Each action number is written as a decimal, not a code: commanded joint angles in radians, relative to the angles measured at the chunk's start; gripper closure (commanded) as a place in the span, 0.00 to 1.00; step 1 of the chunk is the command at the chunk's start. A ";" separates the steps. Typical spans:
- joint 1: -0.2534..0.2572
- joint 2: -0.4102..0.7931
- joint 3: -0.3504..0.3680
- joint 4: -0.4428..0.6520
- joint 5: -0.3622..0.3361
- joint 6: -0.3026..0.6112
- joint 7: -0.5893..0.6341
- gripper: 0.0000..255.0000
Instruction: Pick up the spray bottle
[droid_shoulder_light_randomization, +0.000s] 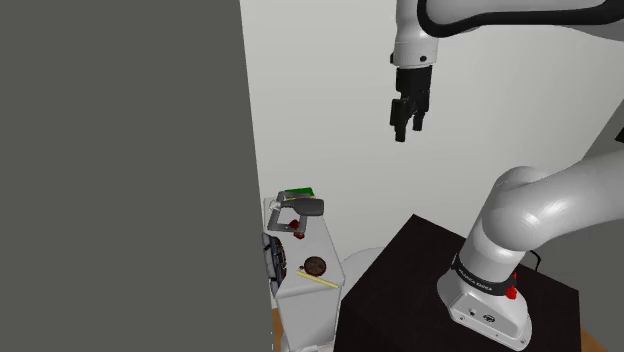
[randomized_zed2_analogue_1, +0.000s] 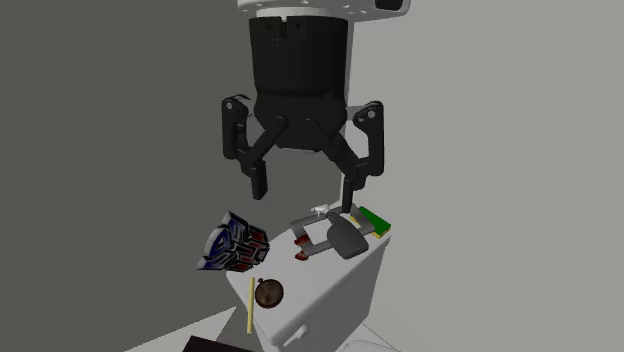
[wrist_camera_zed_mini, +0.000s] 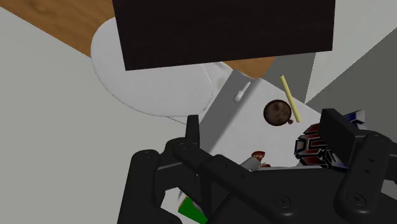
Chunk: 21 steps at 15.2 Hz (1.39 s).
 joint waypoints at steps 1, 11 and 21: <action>0.000 0.000 0.000 0.000 0.000 0.000 0.000 0.00; 0.008 0.259 -0.045 -0.077 -0.046 0.366 -0.109 0.00; 0.016 0.619 -0.074 -0.004 -0.066 0.684 -0.207 0.00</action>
